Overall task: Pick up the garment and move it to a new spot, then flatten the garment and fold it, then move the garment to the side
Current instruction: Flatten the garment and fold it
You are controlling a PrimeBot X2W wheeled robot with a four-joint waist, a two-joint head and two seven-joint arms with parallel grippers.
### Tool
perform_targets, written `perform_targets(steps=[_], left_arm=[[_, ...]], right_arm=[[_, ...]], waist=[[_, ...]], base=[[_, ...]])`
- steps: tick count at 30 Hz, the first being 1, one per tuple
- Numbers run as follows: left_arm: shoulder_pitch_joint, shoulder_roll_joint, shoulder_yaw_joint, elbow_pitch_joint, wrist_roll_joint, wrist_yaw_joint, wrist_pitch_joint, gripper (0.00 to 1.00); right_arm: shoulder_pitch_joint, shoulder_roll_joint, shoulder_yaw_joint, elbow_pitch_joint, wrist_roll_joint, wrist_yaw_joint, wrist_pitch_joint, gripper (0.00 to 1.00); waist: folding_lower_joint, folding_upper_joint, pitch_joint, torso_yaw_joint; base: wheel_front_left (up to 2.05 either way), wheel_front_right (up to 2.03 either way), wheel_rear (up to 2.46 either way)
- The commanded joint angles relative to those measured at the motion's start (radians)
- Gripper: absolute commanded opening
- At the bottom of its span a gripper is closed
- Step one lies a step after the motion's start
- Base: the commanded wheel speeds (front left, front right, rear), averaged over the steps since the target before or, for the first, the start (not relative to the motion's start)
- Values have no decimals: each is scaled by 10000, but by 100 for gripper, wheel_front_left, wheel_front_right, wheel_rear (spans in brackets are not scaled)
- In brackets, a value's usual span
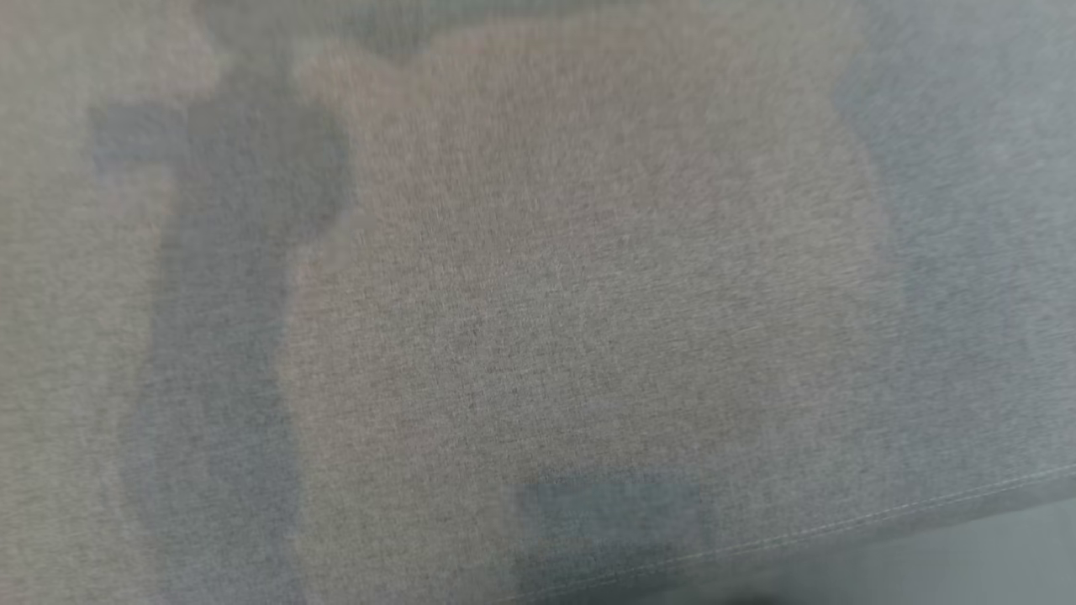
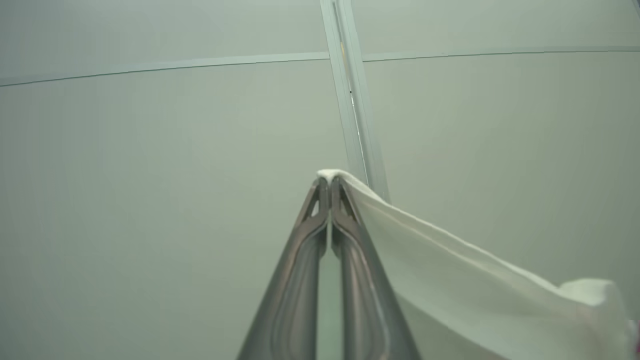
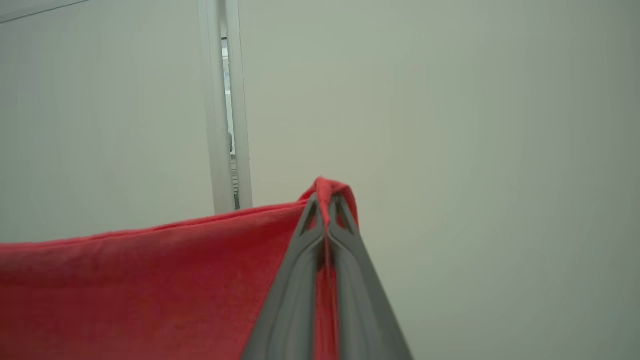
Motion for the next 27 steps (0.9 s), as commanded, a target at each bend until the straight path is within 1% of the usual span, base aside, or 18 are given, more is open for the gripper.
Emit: perform_targets(steps=[1, 3, 5, 6, 9, 12, 16, 19, 20, 23, 27], left_arm=[[-243, 22, -21, 208, 120, 41, -441, 0], [-783, -58, 85, 507, 115, 20, -1111, 0], [-954, -199, 230, 548, -42, -173, -1341, 0], [-955, -238, 340, 363, -44, -193, -1385, 0], [-139, -271, 829, -678, -133, -434, -1391, 0], [1103, -442, 1192, -1453, -275, -751, -1390, 0], [3074, -612, 1509, -2380, -638, -1019, -1400, 0], [4777, -593, 1367, -3243, -1033, -1080, -1400, 0], [5396, -525, 1245, -3622, -1243, -1085, -1403, 0], [7549, -92, 1024, -4640, -1957, -1087, -1402, 0], [10451, 273, 1064, -5833, -2715, -1084, -1404, 0]], right_arm=[[-242, 103, 27, 33, -145, 0, -184, 0], [-582, 63, 67, -32, -619, 0, -351, 0], [-822, -65, -280, -556, -1126, -1, -380, 0], [-754, -84, -453, -849, -1338, -1, -384, 0], [28, 62, -901, -1514, -1858, 0, -380, 0], [877, 93, -1299, -2026, -2267, -1, -385, 0], [2360, 78, -1520, -2540, -2476, -1, -387, 0], [3550, -14, -1907, -3026, -2377, -1, -386, 0], [4021, -52, -2008, -3203, -2351, -1, -388, 0], [5445, -37, -2326, -3684, -2050, -1, -387, 0], [7397, -217, -2601, -4183, -1649, -1, -389, 0]], waist=[[-2, 0, 2673, 143], [-2, 0, 3217, 206], [-2, 0, 3729, 373], [-2, 0, 3983, 485], [-2, 0, 4456, 725], [-2, 0, 4456, 926], [-2, 0, 3972, 1107], [-2, 0, 3344, 1147], [-2, 0, 3083, 1148], [-2, 0, 2207, 1105], [-2, 0, 1012, 1061]], base=[[0, 0, 0], [0, 0, 0], [0, 0, 0], [0, 0, 0], [0, 0, 0], [0, 0, 0], [0, 0, 0], [0, 0, 0], [0, 0, 0], [0, 0, 0], [0, 0, 0]])
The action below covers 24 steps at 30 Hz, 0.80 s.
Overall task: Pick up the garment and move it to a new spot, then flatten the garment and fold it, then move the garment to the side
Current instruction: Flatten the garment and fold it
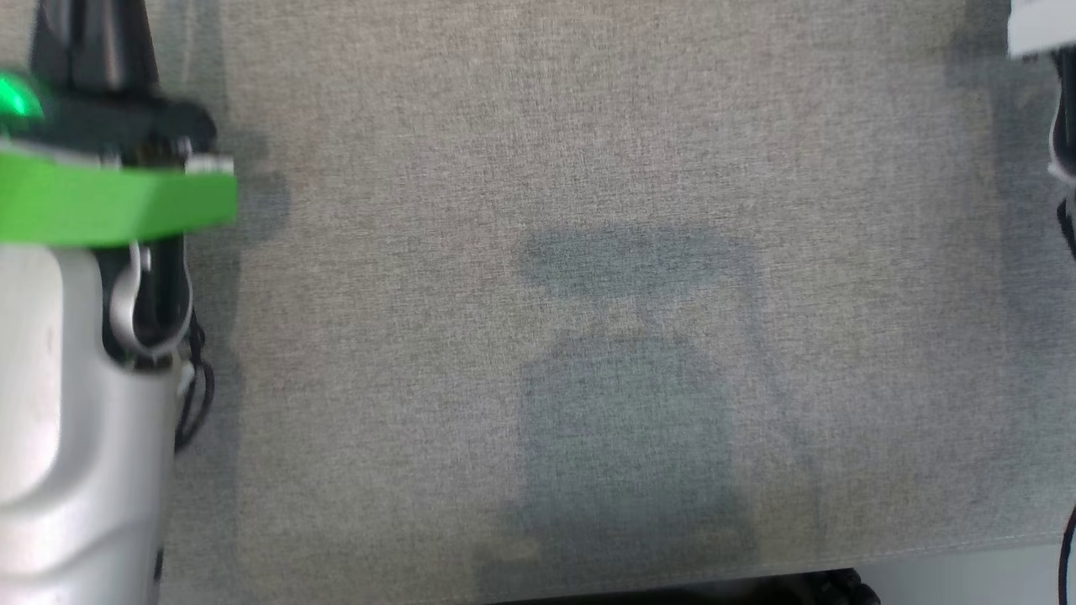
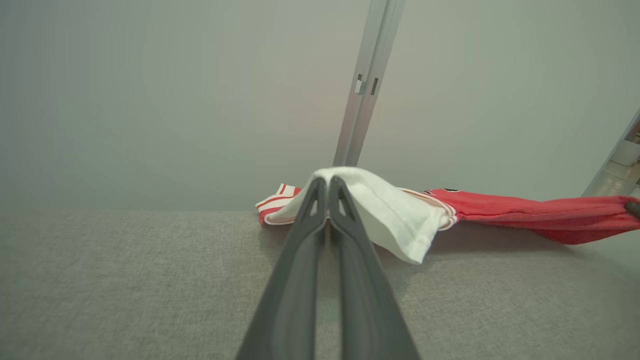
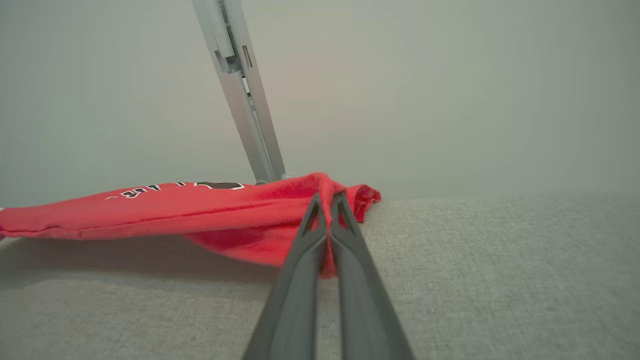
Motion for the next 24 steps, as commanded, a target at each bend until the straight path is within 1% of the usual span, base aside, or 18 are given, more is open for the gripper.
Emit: perform_targets(steps=[1, 3, 5, 7, 10, 12, 15, 16, 20, 24], left_arm=[[828, 66, 179, -280, -242, -26, -37, 0], [2207, 75, 305, -716, -557, -27, -38, 0], [3439, 116, 289, -1221, -864, -28, -38, 0], [4532, 13, 426, -1570, -1149, -27, -38, 0], [5910, -190, 524, -1859, -1456, -27, -38, 0], [6621, -142, 373, -1941, -1516, -26, -38, 0], [7450, -127, 268, -1955, -1551, -25, -40, 0], [7450, -127, 268, -1955, -1551, -25, -40, 0], [8149, -107, -40, -1906, -1513, -11, -40, 0], [8553, 84, -395, -2069, -1722, -11, -39, 0]], right_arm=[[661, -148, -173, -136, 172, -8, -44, 0], [1629, -234, -14, -397, 196, -8, -44, 0], [2537, -378, -63, -640, 169, -10, -44, 0], [3388, -387, -323, -851, 203, -13, -44, 0], [4629, -389, -563, -1058, 57, -13, -44, 0], [5303, -325, -788, -1169, 16, -14, -44, 0], [6247, -223, -1207, -1319, -74, -14, -45, 0], [6247, -223, -1207, -1319, -74, -14, -45, 0], [7254, -102, -1533, -1624, -201, -14, -43, 0], [8025, 29, -1847, -1944, -194, -14, -45, 0]], waist=[[0, 0, -2173, -36], [0, 0, -2709, -54], [0, 0, -3177, -68], [0, 0, -3586, -39], [0, 0, -4120, 25], [0, 0, -4399, 50], [0, 0, -4715, 98], [0, 0, -4715, 98], [0, 0, -5034, 120], [0, 0, -5339, 93]], base=[[0, 0, 0], [0, 0, 0], [0, 0, 0], [0, 0, 0], [0, 0, 0], [0, 0, 0], [0, 0, 0], [0, 0, 0], [0, 0, 0], [0, 0, 0]])
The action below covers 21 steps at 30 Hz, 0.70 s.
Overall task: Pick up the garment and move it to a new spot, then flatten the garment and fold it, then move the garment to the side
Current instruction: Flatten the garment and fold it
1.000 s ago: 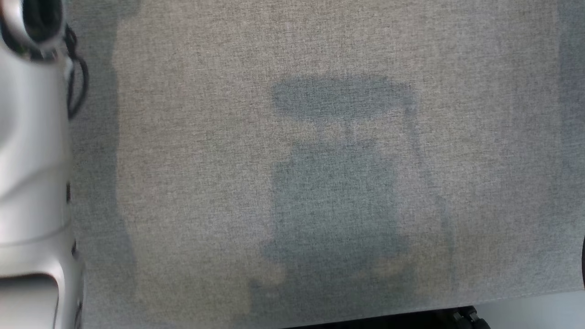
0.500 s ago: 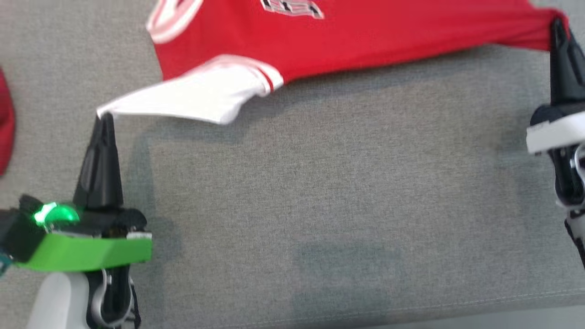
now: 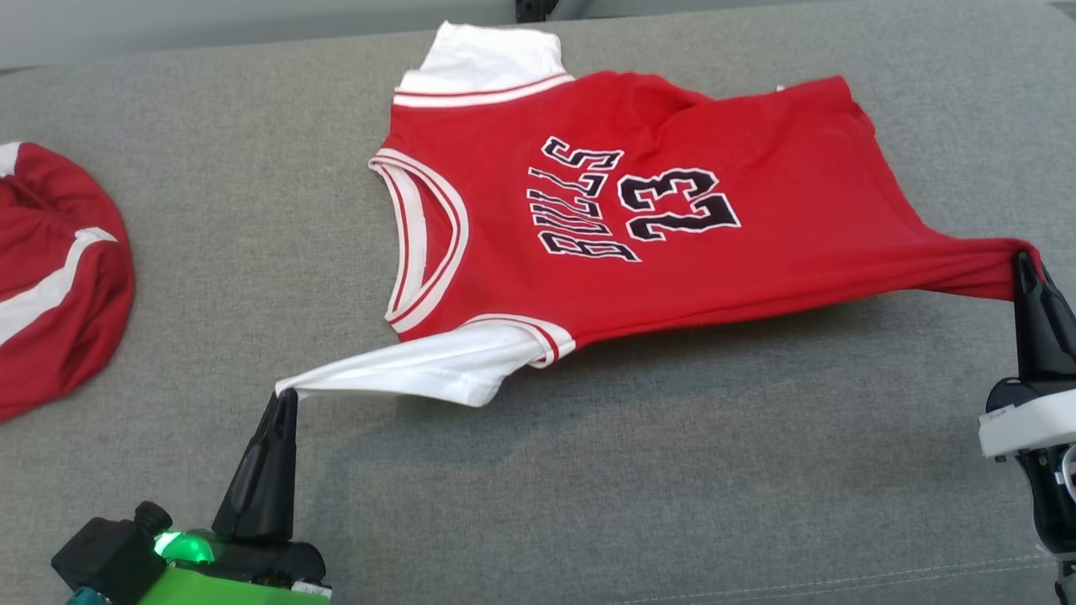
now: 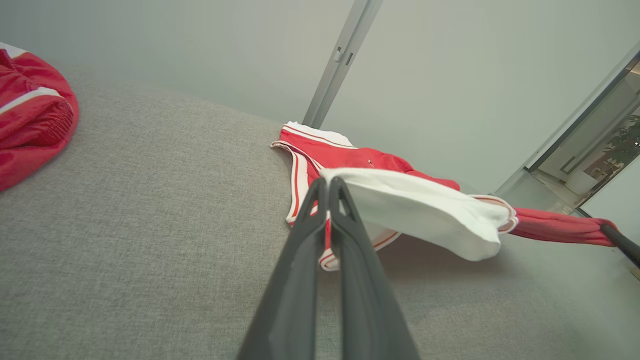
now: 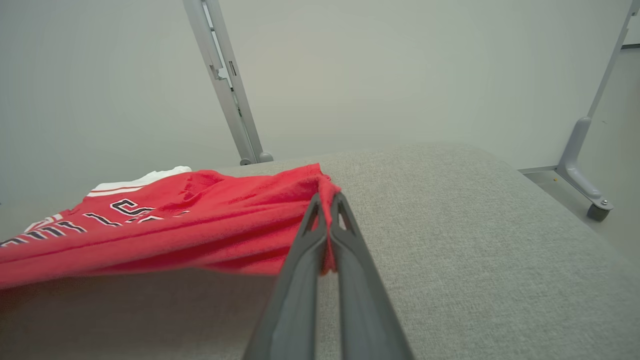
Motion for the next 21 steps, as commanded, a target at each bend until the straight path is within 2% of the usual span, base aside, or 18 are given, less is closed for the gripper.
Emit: perform_targets(steps=[1, 10, 14, 16, 17, 21], left_arm=[[245, 153, 52, -60, -36, 12, -37, 0], [632, 614, 51, -323, -235, 11, -37, 0], [124, 727, 20, -833, -669, 11, 96, 0], [-452, 1038, 129, -1281, -840, 11, 452, 0], [-1221, 1327, 331, -1705, -1042, 74, 1013, 0], [-3346, 1972, 682, -2099, -1646, 282, 2523, 0]], right_arm=[[285, -2, -133, -113, -20, -24, -45, 0], [734, -83, -151, -731, -291, -24, -43, 0], [548, -280, -89, -1009, -350, -24, -45, 0], [301, -513, -13, -1171, -318, -24, -45, 0], [-23, -874, 333, -1151, -137, -22, -44, 0], [-1588, -1530, 1186, -526, 791, -24, 1503, 0]], waist=[[2, 0, -592, -28], [2, 0, -1208, -286], [2, 0, -1435, -275], [2, 0, -1582, -233], [2, 0, -1765, -228], [2, 0, -2197, -438]], base=[[0, 0, 0], [0, 0, 0], [0, 0, 0], [0, 0, 0], [0, 0, 0], [0, 0, 0]])
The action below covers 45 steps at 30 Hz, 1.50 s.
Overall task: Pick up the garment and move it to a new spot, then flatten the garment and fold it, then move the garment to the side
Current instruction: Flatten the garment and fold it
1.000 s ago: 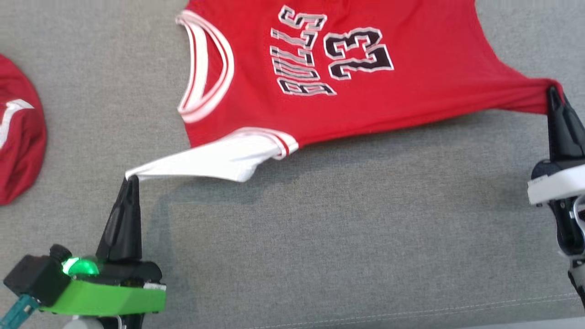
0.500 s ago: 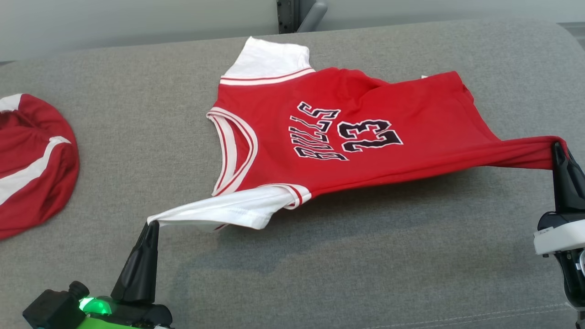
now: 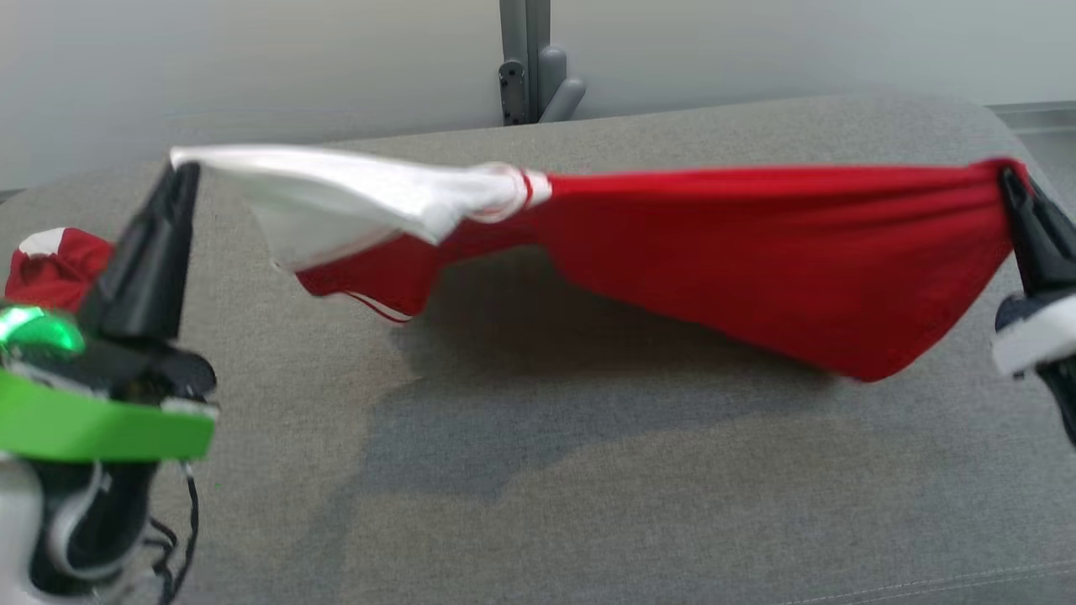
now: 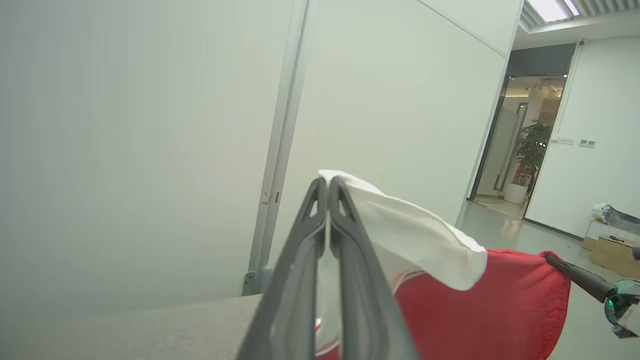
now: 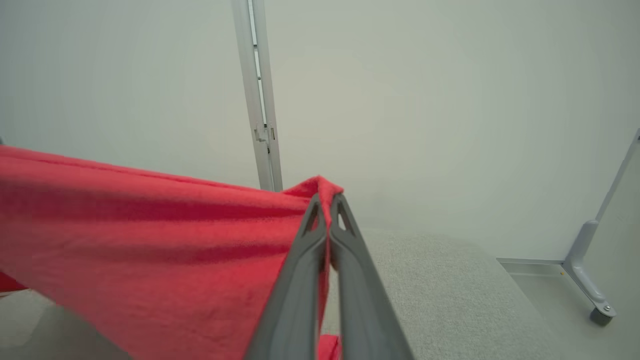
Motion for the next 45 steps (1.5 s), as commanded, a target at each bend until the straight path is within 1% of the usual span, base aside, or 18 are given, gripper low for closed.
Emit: perform_targets(steps=[1, 4, 7, 10, 12, 13, 14, 18, 22, 26, 31, 34, 37, 40, 41, 43, 44, 45], left_arm=[[-984, 296, 110, 54, -392, 82, 648, 0], [-2605, 605, -42, 400, -778, 226, 1883, 0], [-4200, 706, -194, 941, -1060, 394, 2859, 0], [-5621, 725, -402, 1617, -1240, 436, 3580, 0], [-6417, 805, -597, 2048, -1089, 374, 3890, 0], [-6771, 824, -706, 2291, -1035, 335, 4037, 0], [-6771, 824, -706, 2291, -1035, 335, 4037, 0], [-7924, 800, -1113, 3128, -958, 242, 4653, 0], [-8888, 730, -1440, 3976, -737, 179, 5020, 0], [-10069, 508, -1853, 4885, -360, 66, 5009, 0], [-12038, 22, -2380, 6163, 280, -63, 4639, 0], [-13440, -187, -2596, 7080, 842, -110, 4004, 0], [-14782, -390, -2725, 8155, 1748, -81, 2578, 0], [-15880, -568, -2929, 9281, 2718, 40, 781, 0], [-16354, -579, -3023, 9548, 3143, 99, 252, 0], [-17204, -714, -3097, 9936, 3608, 177, -970, 0], [-17544, -767, -3163, 10080, 3879, 208, -1619, 0], [-17710, -868, -3180, 10191, 4015, 237, -1959, 0]], right_arm=[[-1000, -168, 267, 101, 594, -23, 793, 0], [-2438, -414, 647, 189, 1567, -23, 2085, 0], [-3757, -679, 757, 191, 2248, -23, 3176, 0], [-4795, -1012, 1023, 233, 2436, -21, 4004, 0], [-5313, -1128, 1191, 317, 2575, -21, 4399, 0], [-5543, -1193, 1286, 350, 2636, -21, 4575, 0], [-5543, -1193, 1286, 350, 2636, -21, 4575, 0], [-6312, -1394, 1547, 577, 2878, -21, 5165, 0], [-7084, -1184, 1818, 1064, 2832, -19, 5444, 0], [-8109, -898, 2076, 1730, 2557, -19, 5403, 0], [-9780, -262, 2198, 2885, 1934, -20, 4749, 0], [-11155, 236, 2102, 3778, 1296, -16, 4071, 0], [-12445, 820, 1936, 4823, 250, -16, 2711, 0], [-13563, 1406, 1742, 5891, -789, -16, 985, 0], [-13988, 1482, 1647, 6186, -1165, -18, 433, 0], [-14712, 1559, 1457, 6656, -1968, -20, -671, 0], [-14977, 1574, 1367, 6809, -2410, -20, -986, 0], [-15111, 1640, 1244, 6945, -2783, -20, -1124, 0]], waist=[[1, -1, -444, -225], [1, -1, -711, -315], [1, -1, -770, -354], [1, -1, -748, -414], [1, -1, -711, -447], [1, -1, -683, -460], [1, -1, -683, -460], [1, -1, -404, -523], [1, -1, 176, -608], [1, -1, 1272, -601], [1, -1, 3295, -578], [1, -1, 4712, -651], [1, -1, 5957, -753], [1, -1, 6753, -920], [1, -1, 7020, -954], [1, -1, 7579, -948], [1, -1, 7868, -902], [1, -1, 8114, -851]], base=[[0, 0, 0], [0, 0, 0], [0, 0, 0], [0, 0, 0], [0, 0, 0], [0, 0, 0], [0, 0, 0], [0, 0, 0], [0, 0, 0], [0, 0, 0], [0, 0, 0], [0, 0, 0], [0, 0, 0], [0, 0, 0], [0, 0, 0], [0, 0, 0], [0, 0, 0], [0, 0, 0]])
